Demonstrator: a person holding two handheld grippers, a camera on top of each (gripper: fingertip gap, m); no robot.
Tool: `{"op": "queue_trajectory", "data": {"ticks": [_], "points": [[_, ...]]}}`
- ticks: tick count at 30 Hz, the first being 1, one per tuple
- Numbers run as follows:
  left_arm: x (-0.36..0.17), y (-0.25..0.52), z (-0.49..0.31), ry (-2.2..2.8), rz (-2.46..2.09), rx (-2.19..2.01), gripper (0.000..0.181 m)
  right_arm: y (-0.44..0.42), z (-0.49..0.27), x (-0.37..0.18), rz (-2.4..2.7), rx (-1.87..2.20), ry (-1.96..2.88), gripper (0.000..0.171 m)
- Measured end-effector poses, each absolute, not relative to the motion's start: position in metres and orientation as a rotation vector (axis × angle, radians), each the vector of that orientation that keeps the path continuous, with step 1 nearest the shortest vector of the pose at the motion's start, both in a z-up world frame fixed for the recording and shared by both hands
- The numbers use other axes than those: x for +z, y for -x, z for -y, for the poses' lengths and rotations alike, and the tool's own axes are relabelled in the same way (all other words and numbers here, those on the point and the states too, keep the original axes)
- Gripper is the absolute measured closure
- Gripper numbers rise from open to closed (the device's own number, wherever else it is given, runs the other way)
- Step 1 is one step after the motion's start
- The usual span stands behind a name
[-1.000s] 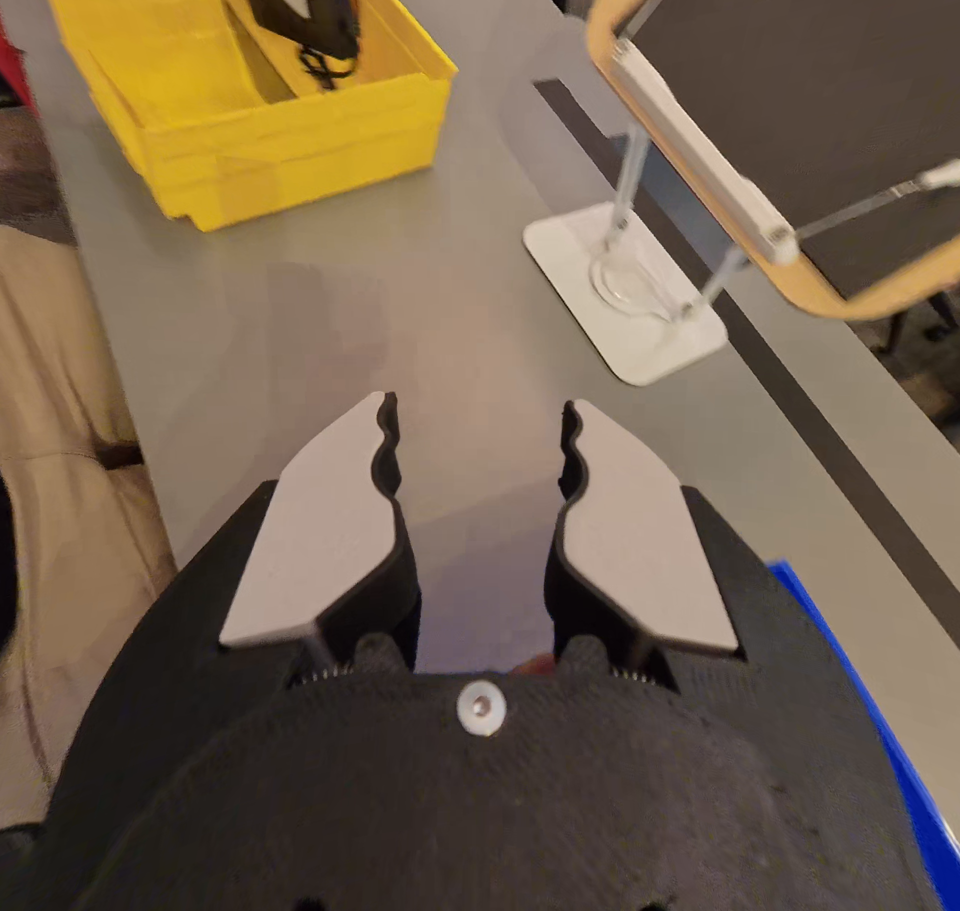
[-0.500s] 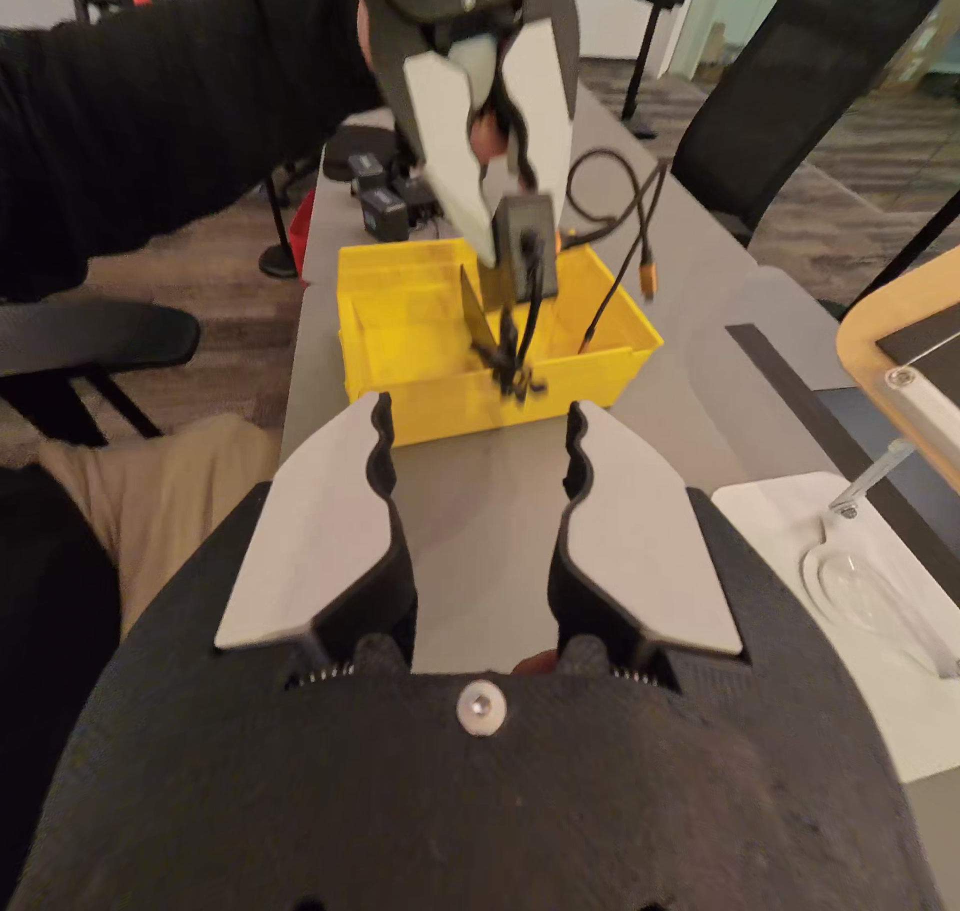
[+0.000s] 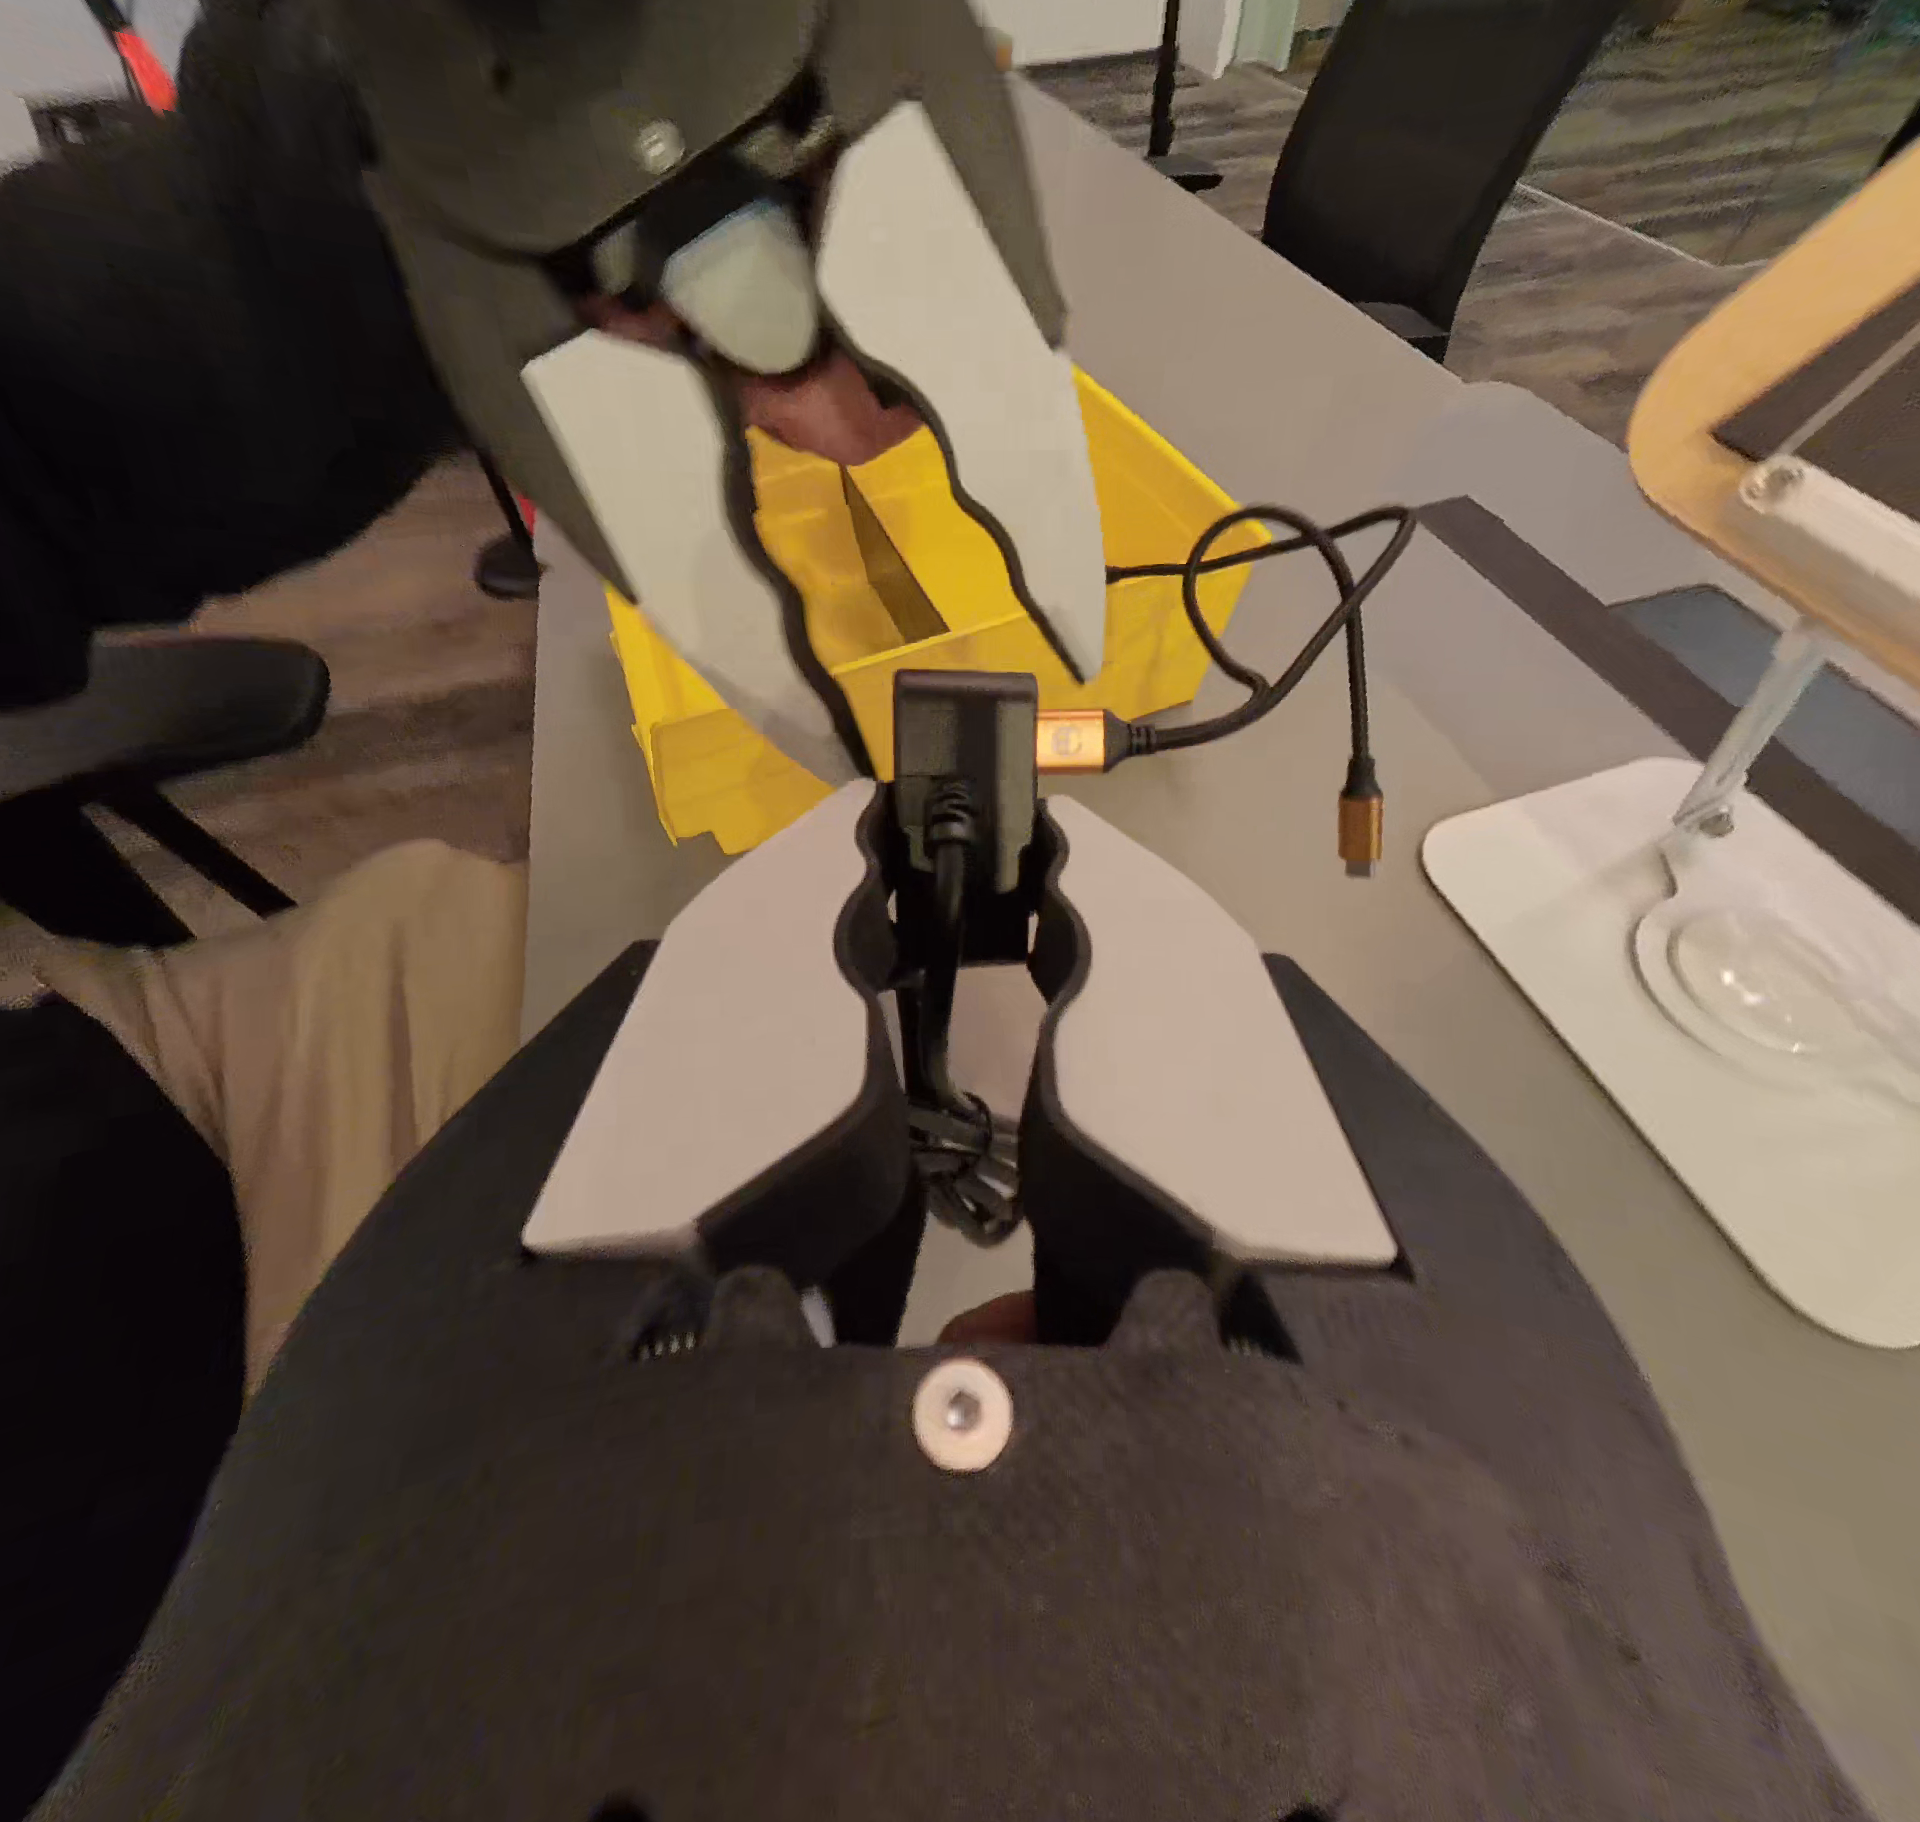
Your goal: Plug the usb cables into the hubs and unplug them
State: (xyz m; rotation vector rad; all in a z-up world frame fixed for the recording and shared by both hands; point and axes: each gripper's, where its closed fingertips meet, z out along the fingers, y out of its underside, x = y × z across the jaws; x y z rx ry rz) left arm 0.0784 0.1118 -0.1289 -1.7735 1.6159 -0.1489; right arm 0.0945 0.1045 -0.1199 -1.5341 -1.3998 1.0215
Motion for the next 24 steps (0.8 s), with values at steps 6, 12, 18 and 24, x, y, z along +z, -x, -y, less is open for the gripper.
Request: {"op": "queue_trajectory", "data": {"ticks": [6,12,18,24], "points": [[-0.153,-0.075,-0.126,1.789,-1.395,0.195,0.098,-0.117,-0.124,-0.11,1.137,1.188,1.637,0.149],[-0.168,-0.067,-0.152,1.694,-1.225,0.551,0.121,-0.12,-0.125,-0.109,0.987,1.296,1.697,0.149],[-0.165,-0.078,-0.148,1.717,-1.162,0.32,0.124,-0.122,-0.122,-0.098,1.002,1.358,1.641,0.145],[-0.165,-0.084,-0.136,1.814,-1.048,-0.171,0.125,-0.142,-0.125,-0.078,1.078,1.379,1.471,0.121]]}}
